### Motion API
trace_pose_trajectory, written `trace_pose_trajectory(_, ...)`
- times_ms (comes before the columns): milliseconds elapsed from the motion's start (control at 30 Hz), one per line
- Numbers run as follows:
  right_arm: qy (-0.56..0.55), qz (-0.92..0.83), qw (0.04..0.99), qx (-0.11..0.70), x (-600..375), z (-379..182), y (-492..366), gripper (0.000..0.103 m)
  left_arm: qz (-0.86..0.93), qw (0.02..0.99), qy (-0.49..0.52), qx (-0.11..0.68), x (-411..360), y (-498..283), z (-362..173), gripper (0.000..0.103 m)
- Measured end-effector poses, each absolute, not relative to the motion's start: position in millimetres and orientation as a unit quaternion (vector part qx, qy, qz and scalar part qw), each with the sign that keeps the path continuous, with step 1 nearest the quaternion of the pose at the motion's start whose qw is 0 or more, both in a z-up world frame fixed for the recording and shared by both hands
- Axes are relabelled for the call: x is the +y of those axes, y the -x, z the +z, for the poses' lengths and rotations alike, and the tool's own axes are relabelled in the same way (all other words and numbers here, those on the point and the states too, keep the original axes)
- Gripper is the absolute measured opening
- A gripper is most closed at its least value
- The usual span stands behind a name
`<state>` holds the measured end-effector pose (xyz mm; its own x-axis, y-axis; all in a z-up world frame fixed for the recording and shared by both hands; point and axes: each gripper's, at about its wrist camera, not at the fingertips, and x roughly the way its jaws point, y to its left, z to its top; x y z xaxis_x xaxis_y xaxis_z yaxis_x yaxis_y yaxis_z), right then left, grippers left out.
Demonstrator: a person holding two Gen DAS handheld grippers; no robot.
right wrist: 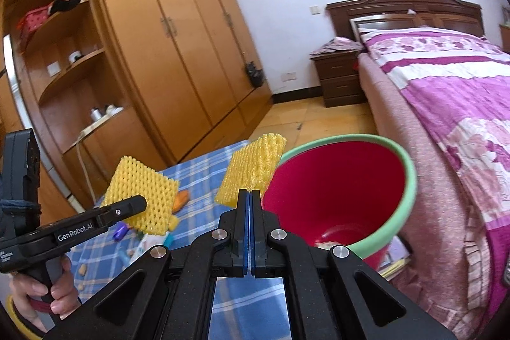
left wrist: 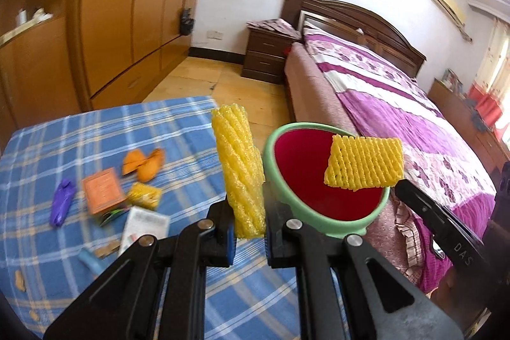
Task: Collect trash
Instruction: 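Carry both yellow foam nets over the red bucket, then open both tools to drop the yellow nets into the bucket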
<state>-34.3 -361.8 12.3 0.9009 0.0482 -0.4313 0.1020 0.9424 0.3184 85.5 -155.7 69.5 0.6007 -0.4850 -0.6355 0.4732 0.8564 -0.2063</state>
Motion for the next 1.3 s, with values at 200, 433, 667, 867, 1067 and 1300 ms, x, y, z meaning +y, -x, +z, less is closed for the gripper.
trace_pose_trajectory(200, -0.180, -0.045, 0.956, 0.226, -396, 5, 36, 0.000, -0.291, 0.886, -0.012, 0.360, -195, -94, 67, 0.012)
trace_pose_trajectory(433, -0.195, -0.069, 0.948, 0.241, -428, -8, 31, 0.000, -0.310, 0.873, -0.040, 0.374, -243, -104, 54, 0.012)
trace_pose_trajectory(667, -0.206, -0.085, 0.941, 0.257, -453, -21, 23, 0.000, -0.321, 0.856, -0.068, 0.400, -283, -116, 30, 0.012)
trace_pose_trajectory(867, -0.209, -0.100, 0.934, 0.273, -470, -32, 15, 0.000, -0.324, 0.844, -0.090, 0.418, -310, -126, 10, 0.012)
trace_pose_trajectory(1067, -0.210, -0.107, 0.928, 0.288, -481, -43, 5, 0.000, -0.320, 0.833, -0.101, 0.440, -325, -136, -11, 0.012)
trace_pose_trajectory(1300, -0.221, -0.109, 0.921, 0.302, -491, -55, -4, 0.000, -0.316, 0.827, -0.099, 0.455, -330, -143, -23, 0.012)
